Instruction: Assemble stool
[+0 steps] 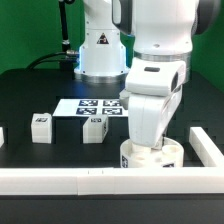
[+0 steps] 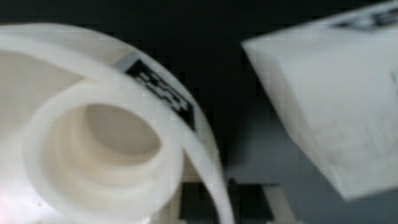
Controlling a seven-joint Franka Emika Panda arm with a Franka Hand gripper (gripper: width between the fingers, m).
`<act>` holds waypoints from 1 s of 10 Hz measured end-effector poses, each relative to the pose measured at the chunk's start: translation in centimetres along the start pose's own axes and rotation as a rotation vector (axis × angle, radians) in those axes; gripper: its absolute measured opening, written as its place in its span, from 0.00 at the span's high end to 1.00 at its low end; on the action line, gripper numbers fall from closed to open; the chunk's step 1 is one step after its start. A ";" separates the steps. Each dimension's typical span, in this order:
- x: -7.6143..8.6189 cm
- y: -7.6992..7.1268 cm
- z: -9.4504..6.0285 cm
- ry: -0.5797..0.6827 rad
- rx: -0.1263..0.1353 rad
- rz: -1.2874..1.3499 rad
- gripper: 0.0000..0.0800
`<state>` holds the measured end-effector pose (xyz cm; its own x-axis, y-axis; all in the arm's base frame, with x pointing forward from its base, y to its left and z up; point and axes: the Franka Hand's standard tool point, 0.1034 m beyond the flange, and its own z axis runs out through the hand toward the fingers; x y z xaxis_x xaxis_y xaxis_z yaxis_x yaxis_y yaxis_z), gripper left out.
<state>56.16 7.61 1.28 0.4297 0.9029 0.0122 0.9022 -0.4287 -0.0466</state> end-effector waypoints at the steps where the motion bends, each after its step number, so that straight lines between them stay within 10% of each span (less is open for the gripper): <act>1: 0.8 -0.2 0.0 0.002 -0.002 0.008 0.96; 10: 2.7 -1.1 0.1 0.004 -0.004 0.041 0.84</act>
Offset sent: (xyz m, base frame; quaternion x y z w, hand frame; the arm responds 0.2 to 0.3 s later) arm 0.0059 0.0256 -0.0031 -0.0130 -0.0056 0.0248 0.9996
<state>56.34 10.53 1.25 0.4668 0.8843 0.0144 0.8838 -0.4659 -0.0428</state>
